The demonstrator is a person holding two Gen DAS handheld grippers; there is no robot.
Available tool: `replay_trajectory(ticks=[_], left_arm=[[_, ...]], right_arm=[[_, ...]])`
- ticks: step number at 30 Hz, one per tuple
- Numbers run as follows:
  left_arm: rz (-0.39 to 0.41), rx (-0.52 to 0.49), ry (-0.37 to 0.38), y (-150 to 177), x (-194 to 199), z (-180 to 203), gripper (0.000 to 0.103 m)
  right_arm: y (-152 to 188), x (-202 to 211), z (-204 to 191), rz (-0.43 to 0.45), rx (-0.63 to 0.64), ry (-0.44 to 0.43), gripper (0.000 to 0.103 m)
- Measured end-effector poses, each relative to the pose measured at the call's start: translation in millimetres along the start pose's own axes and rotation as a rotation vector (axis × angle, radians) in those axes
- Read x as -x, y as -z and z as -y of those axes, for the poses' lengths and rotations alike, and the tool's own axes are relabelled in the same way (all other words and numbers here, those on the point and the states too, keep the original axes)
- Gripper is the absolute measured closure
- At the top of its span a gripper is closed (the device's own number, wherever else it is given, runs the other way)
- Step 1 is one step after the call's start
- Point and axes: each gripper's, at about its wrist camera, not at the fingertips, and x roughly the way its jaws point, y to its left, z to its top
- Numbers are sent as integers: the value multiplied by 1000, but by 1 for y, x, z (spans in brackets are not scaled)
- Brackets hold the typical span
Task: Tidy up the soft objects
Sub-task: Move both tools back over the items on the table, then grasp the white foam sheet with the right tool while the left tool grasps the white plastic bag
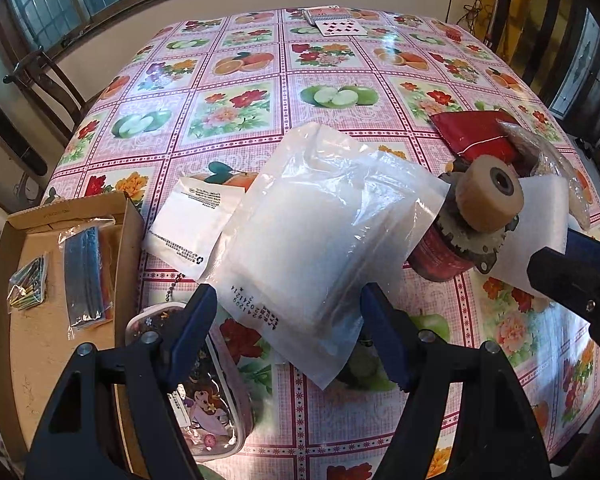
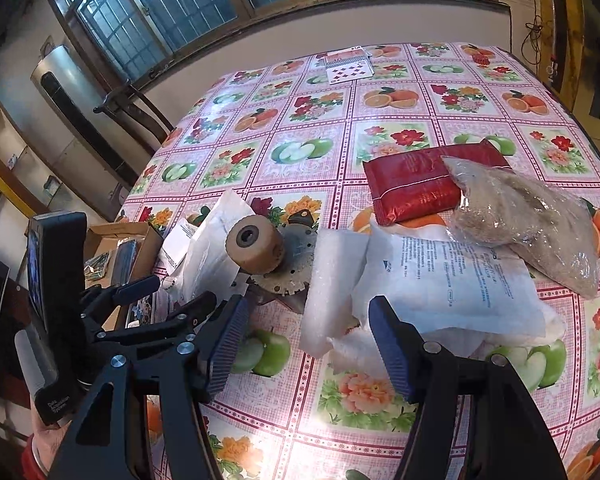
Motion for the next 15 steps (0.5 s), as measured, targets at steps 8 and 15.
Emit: replay_trajectory(ticks=[8,15], left_arm=[[-4,15,11,-4,0,-6,29],[-5,19,19,-6,-2,-9,29]], right_arm=[[-3,-11,-7,-34,55,49,63],[-7,-14,0,-37,44,64,75]])
